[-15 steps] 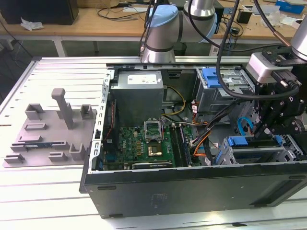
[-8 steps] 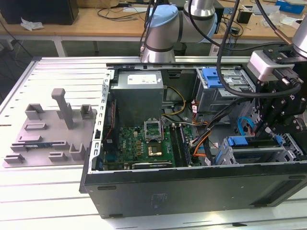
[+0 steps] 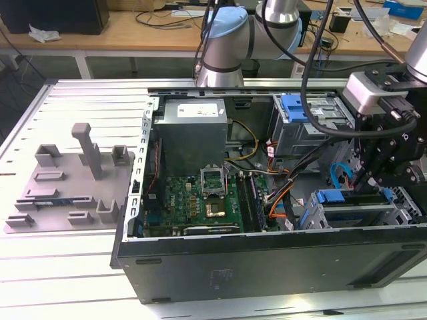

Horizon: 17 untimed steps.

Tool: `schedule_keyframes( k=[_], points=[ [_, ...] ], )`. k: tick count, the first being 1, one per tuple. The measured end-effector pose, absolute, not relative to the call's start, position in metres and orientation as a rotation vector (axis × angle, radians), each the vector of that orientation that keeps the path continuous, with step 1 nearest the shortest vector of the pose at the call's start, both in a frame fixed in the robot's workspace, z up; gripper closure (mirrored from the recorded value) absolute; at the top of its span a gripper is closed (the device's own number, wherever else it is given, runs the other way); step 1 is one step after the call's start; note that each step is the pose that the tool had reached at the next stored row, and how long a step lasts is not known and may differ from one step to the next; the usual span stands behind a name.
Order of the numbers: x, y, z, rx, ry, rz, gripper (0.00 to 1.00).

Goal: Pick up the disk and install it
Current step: 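Insert the second disk wire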

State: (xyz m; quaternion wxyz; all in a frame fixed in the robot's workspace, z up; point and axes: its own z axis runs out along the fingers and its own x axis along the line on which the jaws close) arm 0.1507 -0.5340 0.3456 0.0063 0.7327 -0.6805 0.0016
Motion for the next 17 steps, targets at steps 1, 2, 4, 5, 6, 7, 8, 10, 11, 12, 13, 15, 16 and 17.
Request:
schedule_keyframes(
  k=[1,2,4,5,6,7,8,10,11,12,13,15,16,17],
  points=[
    [0.1506,-0.534,0.3453,2.293,-2.129,0.005,0.84],
    [0.1506,-0.534,0.3451,2.293,-2.129,0.005,0.84],
    [0.1505,-0.534,0.3448,2.293,-2.13,0.004,0.84],
    [0.1505,-0.534,0.3446,2.293,-2.13,0.004,0.84],
    [0.1504,-0.534,0.3444,2.293,-2.13,0.004,0.84],
    [0.1505,-0.534,0.3441,2.294,-2.13,0.003,0.84],
    [0.1504,-0.534,0.344,2.294,-2.131,0.002,0.84],
    [0.1504,-0.534,0.3438,2.295,-2.131,0.001,0.84],
    [0.1504,-0.534,0.3436,2.295,-2.131,0.0,0.84],
    [0.1504,-0.534,0.3435,2.295,-2.132,0.0,0.84],
    [0.1504,-0.534,0.3433,2.296,-2.132,-0.001,0.84],
    [0.1504,-0.534,0.3426,2.298,-2.134,-0.006,0.84],
    [0.1504,-0.534,0.3422,2.299,-2.135,-0.008,0.84],
    [0.1504,-0.534,0.342,2.3,-2.136,-0.008,0.84]
  ],
)
